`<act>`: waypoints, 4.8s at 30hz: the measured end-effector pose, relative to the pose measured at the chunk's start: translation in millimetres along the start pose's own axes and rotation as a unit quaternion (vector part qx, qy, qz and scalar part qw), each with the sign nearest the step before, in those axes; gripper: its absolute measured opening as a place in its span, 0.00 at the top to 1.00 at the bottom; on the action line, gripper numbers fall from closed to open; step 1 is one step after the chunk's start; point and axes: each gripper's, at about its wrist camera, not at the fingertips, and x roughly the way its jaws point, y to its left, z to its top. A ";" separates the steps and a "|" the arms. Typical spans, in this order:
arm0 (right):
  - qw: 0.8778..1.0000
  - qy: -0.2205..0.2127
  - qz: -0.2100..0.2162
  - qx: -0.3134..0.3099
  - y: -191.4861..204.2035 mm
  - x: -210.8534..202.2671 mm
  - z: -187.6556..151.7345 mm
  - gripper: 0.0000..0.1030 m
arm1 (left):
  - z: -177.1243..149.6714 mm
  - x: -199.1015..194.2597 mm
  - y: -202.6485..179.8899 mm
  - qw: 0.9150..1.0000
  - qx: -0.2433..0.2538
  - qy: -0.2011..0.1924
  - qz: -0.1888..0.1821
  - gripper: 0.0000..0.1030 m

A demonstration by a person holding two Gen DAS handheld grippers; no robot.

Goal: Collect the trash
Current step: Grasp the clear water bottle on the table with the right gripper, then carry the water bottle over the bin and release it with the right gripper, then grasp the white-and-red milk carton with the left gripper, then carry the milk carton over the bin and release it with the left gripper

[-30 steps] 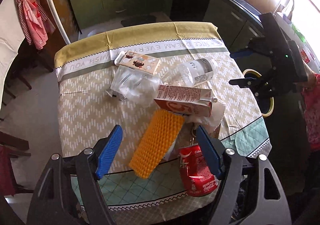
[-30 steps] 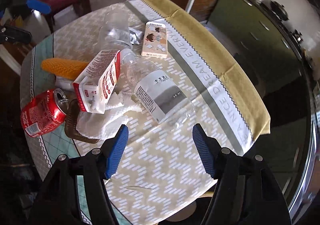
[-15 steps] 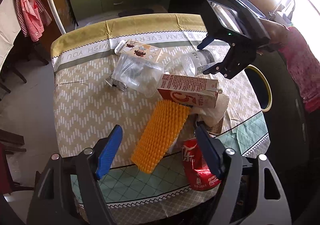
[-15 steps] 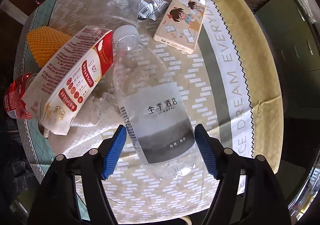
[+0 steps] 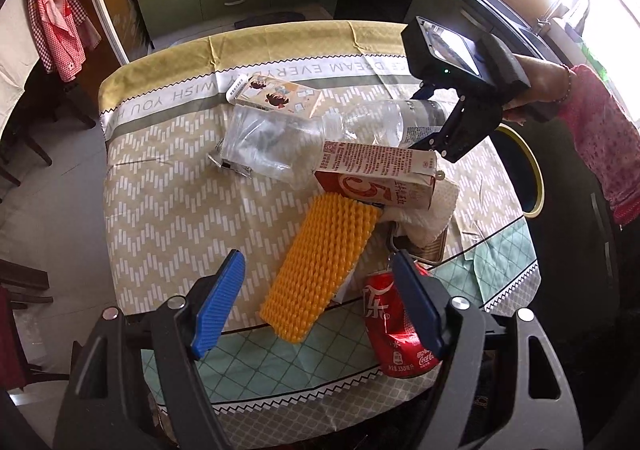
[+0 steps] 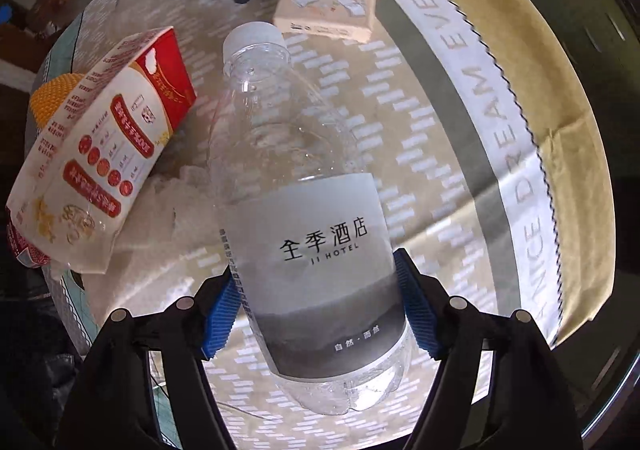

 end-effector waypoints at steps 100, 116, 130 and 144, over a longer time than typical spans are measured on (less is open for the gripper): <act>0.804 -0.322 -0.012 0.500 137.2 -88.8 -420.4 0.15 | 62.6 52.0 -111.2 0.833 0.548 -0.046 -0.050 0.66; 0.699 -0.413 -0.023 0.584 217.7 -79.6 -544.9 0.15 | 73.6 84.8 -368.2 0.797 0.588 -0.039 -0.131 0.66; 0.667 -0.408 -0.008 0.623 231.7 -51.7 -595.0 0.15 | 96.1 181.4 -444.0 0.834 0.544 0.004 -0.088 0.50; 0.783 -0.372 0.008 0.499 189.5 -86.0 -465.4 0.15 | 74.2 33.4 -247.9 0.928 0.366 -0.038 -0.059 0.37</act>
